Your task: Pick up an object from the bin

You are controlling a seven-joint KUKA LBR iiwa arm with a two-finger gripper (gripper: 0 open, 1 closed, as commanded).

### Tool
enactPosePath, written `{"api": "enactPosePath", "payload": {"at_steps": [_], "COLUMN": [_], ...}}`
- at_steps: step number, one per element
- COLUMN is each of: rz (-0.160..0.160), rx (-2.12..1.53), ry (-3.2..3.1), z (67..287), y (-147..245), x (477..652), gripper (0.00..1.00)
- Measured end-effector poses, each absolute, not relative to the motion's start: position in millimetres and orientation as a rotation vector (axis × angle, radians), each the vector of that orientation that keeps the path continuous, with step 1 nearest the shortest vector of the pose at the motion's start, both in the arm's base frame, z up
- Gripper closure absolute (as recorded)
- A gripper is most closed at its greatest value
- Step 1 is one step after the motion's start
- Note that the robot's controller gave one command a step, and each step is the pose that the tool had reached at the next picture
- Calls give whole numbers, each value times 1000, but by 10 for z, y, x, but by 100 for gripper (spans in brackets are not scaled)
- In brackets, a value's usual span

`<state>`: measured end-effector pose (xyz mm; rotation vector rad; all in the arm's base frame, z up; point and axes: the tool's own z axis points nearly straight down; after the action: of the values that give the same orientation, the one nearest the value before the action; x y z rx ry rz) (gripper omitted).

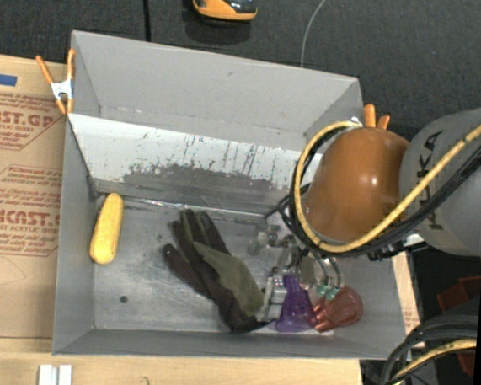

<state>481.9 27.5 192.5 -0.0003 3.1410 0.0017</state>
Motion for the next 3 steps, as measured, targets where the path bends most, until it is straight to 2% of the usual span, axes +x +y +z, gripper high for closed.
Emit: {"api": "enactPosePath", "payload": {"at_steps": [1,2,3], "rz": [2,1,1], "rx": [0,-59,-71], "ry": [3141,3133,3135], "z": [1925,1404,1257], "y": [275,495,557], "x": [4819,5021,5045], "gripper": [0,0,0]}}
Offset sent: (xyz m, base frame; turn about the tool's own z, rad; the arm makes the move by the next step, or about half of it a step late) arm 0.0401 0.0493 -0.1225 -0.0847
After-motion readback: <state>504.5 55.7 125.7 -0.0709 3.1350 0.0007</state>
